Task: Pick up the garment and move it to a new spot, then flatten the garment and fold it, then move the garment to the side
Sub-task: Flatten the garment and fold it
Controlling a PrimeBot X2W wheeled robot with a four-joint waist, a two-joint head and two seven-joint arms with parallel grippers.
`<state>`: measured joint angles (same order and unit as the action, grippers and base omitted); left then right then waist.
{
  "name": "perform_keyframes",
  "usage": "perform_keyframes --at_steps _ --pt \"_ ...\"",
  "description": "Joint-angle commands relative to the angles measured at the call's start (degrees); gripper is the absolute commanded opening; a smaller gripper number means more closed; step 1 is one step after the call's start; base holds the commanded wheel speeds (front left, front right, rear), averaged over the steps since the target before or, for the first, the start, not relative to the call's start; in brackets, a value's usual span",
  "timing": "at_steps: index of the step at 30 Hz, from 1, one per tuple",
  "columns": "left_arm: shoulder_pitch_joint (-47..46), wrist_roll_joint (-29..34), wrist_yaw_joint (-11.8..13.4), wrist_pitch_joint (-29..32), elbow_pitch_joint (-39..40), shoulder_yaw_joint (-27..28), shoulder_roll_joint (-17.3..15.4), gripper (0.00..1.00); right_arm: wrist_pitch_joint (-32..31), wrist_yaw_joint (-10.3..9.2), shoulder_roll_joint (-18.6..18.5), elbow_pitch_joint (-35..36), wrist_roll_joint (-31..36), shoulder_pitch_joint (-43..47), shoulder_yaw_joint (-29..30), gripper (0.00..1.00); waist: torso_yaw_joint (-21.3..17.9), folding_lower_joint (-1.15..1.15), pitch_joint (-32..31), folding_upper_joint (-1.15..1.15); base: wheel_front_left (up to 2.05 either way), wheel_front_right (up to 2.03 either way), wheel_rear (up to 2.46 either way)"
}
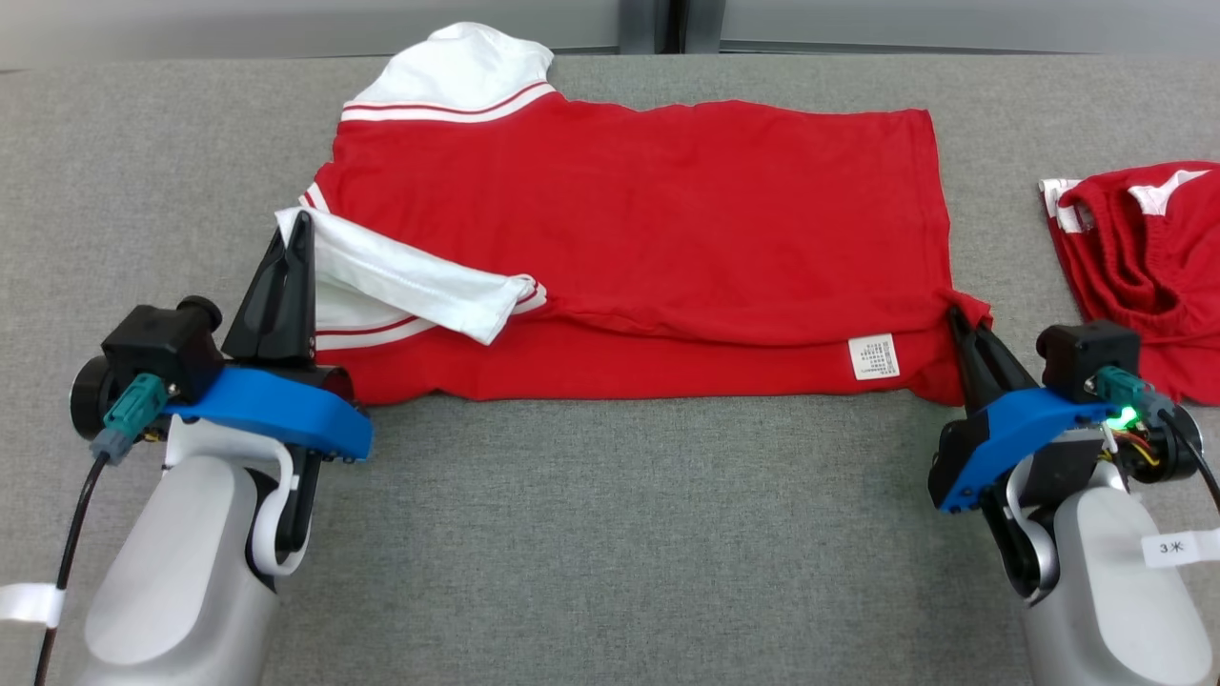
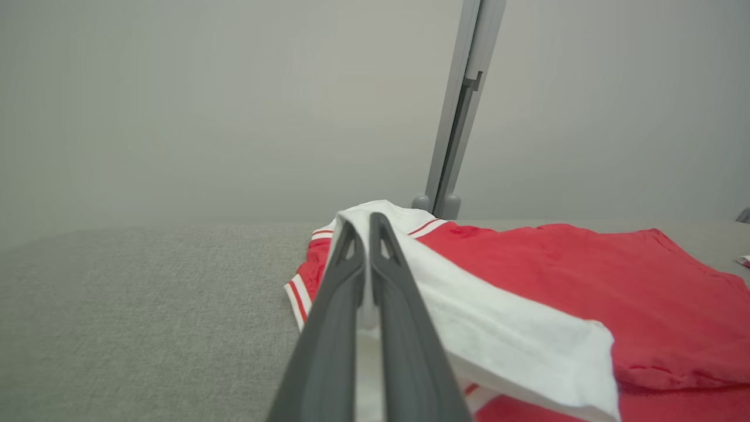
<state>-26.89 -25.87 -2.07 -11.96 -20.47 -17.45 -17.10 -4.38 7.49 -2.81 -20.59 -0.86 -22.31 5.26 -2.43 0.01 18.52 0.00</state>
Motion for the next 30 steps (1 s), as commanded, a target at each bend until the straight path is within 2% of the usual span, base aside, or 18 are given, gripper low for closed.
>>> perform_keyframes --at_steps 1,2,3,4,5,6,13,20,23,30 --pt "-1.7 0.1 -0.31 -0.63 -1.42 -0.04 0.49 0.0 0.75 0.01 -0.17 -0.82 0.44 -1.61 0.0 0.15 0.0 -0.01 0.21 0.0 0.0 0.0 0.0" --pt "-2.48 0.15 -0.31 -0.98 -2.43 0.07 0.6 0.0 1.29 0.01 -0.17 -1.43 0.27 -2.35 -0.02 0.36 -0.01 -0.01 0.36 0.0 0.0 0.0 0.0" --pt "-3.17 -0.01 -0.28 -1.39 -3.4 0.33 0.88 0.0 2.05 0.01 -0.17 -2.01 0.15 -3.0 -0.2 0.73 -0.01 -0.01 0.48 0.0 0.0 0.0 0.0" --pt "-3.8 -0.24 -0.27 -1.63 -4.44 0.67 1.22 0.0 2.9 0.01 -0.16 -2.54 0.43 -3.62 -0.3 1.0 0.0 -0.01 0.59 0.0 0.0 0.0 0.0" --pt "-4.36 -0.1 -0.23 -1.99 -5.28 0.86 1.54 0.35 3.85 0.0 -0.18 -3.19 0.44 -4.17 -0.2 1.0 0.0 -0.01 0.67 0.0 0.0 0.0 0.0" --pt "-4.84 0.03 -0.35 -2.26 -6.18 0.93 1.78 0.98 4.87 0.0 -0.17 -3.83 0.3 -4.67 -0.18 1.0 0.01 -0.01 0.71 0.0 0.0 0.0 0.0" --pt "-3.47 0.32 -1.59 -3.21 -6.88 2.1 3.18 1.0 11.73 0.01 -0.18 -6.16 -0.17 -5.01 0.18 1.0 0.25 -0.01 0.36 0.0 0.0 0.0 0.0" --pt "4.02 -0.25 -2.42 -3.25 -2.69 4.39 2.13 1.0 13.12 0.01 -0.17 -4.08 0.59 -0.83 1.9 1.0 0.52 -0.01 -1.64 0.0 0.0 0.0 0.0" --pt "7.16 -1.16 -1.77 -0.83 -1.91 4.54 1.47 1.0 12.03 0.01 -0.17 -2.0 0.42 1.31 1.66 1.0 0.61 -0.01 -2.49 0.0 0.0 0.0 0.0" --pt "11.49 -5.69 -0.25 9.09 -0.48 4.94 1.9 1.0 8.48 0.01 -0.17 2.39 0.36 4.42 0.78 1.0 0.56 -0.01 -3.11 0.0 0.0 0.0 0.0"
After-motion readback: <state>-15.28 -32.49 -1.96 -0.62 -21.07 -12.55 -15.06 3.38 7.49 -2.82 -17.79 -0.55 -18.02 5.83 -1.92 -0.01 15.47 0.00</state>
